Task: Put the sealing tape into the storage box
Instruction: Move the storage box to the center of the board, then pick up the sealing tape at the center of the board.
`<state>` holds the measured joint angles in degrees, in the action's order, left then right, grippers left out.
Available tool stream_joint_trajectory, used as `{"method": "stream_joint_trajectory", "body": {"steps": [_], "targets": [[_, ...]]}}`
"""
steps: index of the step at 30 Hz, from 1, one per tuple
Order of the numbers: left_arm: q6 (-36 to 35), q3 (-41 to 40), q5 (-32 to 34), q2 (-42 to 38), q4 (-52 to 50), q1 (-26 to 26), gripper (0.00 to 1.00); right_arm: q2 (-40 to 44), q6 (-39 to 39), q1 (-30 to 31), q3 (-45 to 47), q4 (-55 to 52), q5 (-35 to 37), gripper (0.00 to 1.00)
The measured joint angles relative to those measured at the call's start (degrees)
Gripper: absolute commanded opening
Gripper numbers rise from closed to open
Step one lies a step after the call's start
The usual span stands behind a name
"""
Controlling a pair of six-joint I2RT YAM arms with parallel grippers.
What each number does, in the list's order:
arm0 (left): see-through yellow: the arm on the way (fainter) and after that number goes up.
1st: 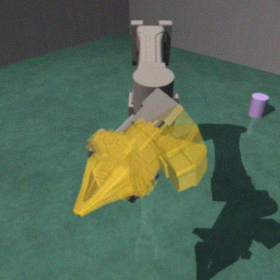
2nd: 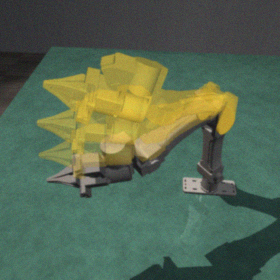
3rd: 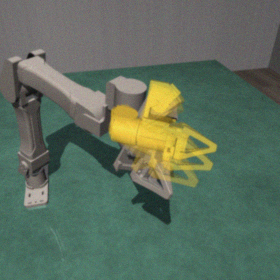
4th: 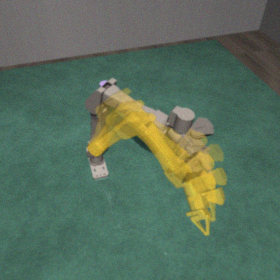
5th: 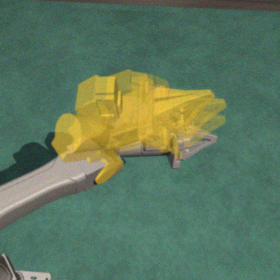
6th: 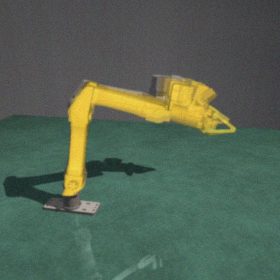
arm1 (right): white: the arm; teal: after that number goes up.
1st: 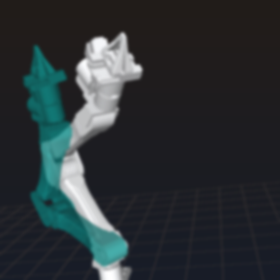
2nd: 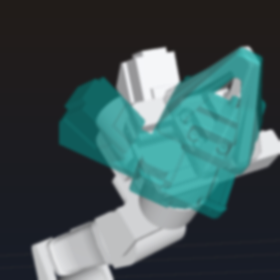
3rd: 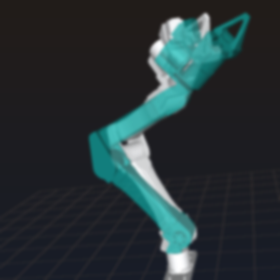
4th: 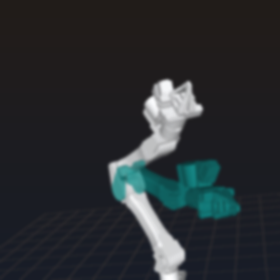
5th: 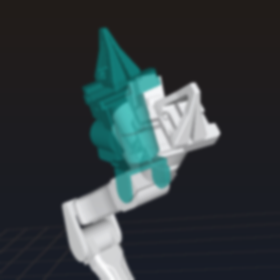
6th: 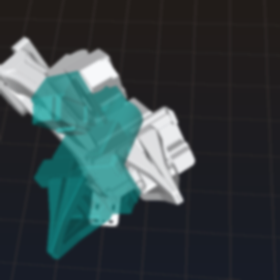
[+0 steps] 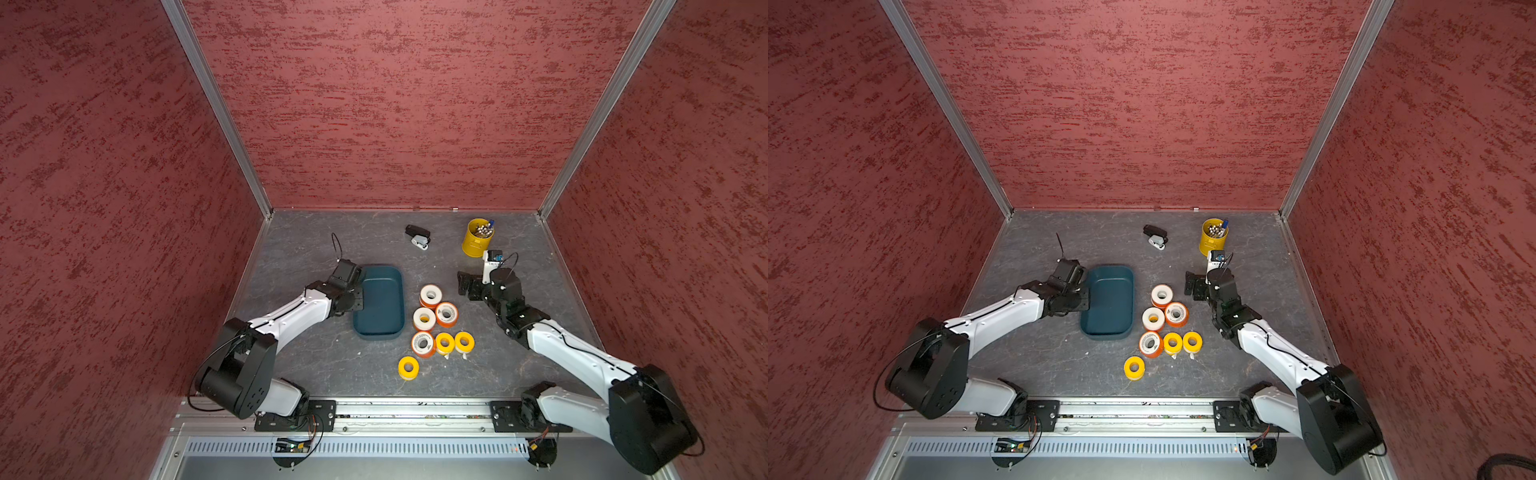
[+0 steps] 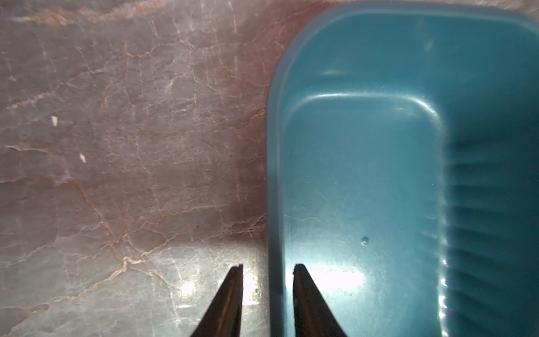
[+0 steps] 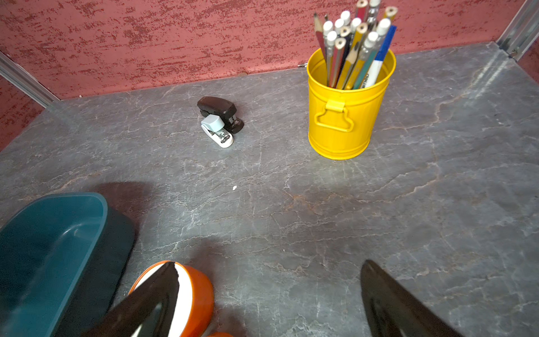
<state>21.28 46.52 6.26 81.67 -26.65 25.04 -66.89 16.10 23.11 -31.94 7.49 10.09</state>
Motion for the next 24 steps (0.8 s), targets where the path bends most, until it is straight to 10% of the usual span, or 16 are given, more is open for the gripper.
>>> {"method": "stream_joint_trajectory", "body": {"steps": [4, 7, 13, 24], "targets": [[0.1, 0.0, -0.2, -2.7, -0.7, 0.0, 0.46, -0.8, 0.0, 0.0, 0.0, -0.1, 0.0, 0.98], [-0.3, 0.0, -0.3, -5.4, -1.9, 0.0, 0.76, -1.2, 0.0, 0.0, 0.0, -0.3, 0.0, 0.98], [1.0, 0.0, 0.3, -15.3, -4.9, -0.2, 0.99, -1.2, 0.0, 0.0, -0.4, -1.6, 0.5, 0.98], [4.6, -7.1, 9.5, -37.8, -8.1, -2.6, 1.00, -1.2, 0.0, 0.0, -1.3, -3.7, 0.7, 0.98]]}}
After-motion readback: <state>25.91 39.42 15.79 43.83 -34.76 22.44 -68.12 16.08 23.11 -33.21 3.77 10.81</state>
